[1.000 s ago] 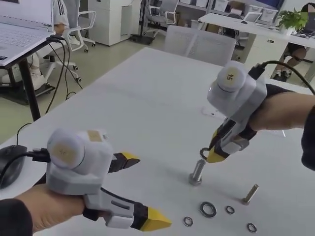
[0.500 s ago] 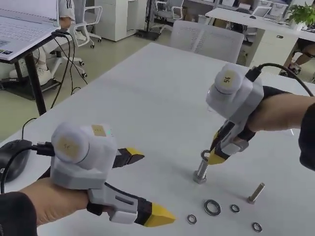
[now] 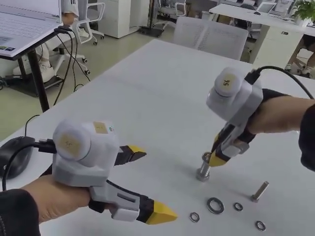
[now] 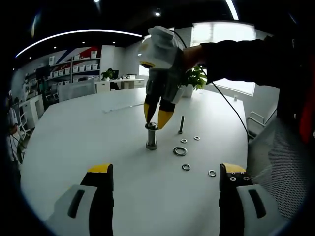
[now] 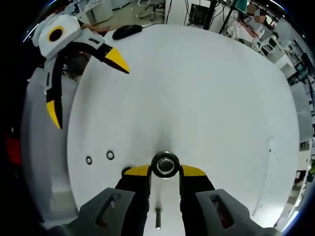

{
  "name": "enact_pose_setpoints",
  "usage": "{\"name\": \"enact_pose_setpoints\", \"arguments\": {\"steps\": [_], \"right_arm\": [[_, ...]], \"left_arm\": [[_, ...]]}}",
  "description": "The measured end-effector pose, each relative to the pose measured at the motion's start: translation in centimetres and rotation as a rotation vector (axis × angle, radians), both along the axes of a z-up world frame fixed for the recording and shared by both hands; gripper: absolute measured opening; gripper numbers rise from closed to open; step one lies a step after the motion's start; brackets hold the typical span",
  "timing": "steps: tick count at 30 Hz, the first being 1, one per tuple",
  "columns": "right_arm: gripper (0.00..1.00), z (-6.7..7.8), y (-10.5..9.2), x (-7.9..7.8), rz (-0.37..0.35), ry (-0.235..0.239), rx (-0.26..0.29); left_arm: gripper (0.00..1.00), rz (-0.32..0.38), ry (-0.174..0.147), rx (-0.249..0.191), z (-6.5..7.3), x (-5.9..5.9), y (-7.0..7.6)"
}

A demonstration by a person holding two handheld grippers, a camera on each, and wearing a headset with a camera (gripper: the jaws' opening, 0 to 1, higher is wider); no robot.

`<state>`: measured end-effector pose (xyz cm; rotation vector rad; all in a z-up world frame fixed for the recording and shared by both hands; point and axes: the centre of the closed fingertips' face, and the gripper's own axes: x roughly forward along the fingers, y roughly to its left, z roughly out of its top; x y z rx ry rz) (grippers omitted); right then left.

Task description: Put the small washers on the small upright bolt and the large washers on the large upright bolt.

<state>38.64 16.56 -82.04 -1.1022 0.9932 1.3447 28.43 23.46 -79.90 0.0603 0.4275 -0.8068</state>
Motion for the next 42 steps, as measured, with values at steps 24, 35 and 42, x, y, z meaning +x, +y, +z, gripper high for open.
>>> {"name": "enact_pose_setpoints", "arguments": {"steps": [24,35,42], "right_arm": [[0.23,-3.1,0.1,0.2,-0.009,0.013,-0.019],[0.23,-4.5,-0.2,0.0,-0.014,0.021,-0.023],[0.23,-4.5,-0.1,-0.2,-0.021,0.027,-0.007]], "left_arm": [[0.88,0.000,0.011,0.002,-0.3,0.0,0.0],[0.88,0.001,0.016,-0.001,-0.5,0.0,0.1],[0.88,-0.002,0.018,-0.001,-0.6,0.0,0.1]]}}
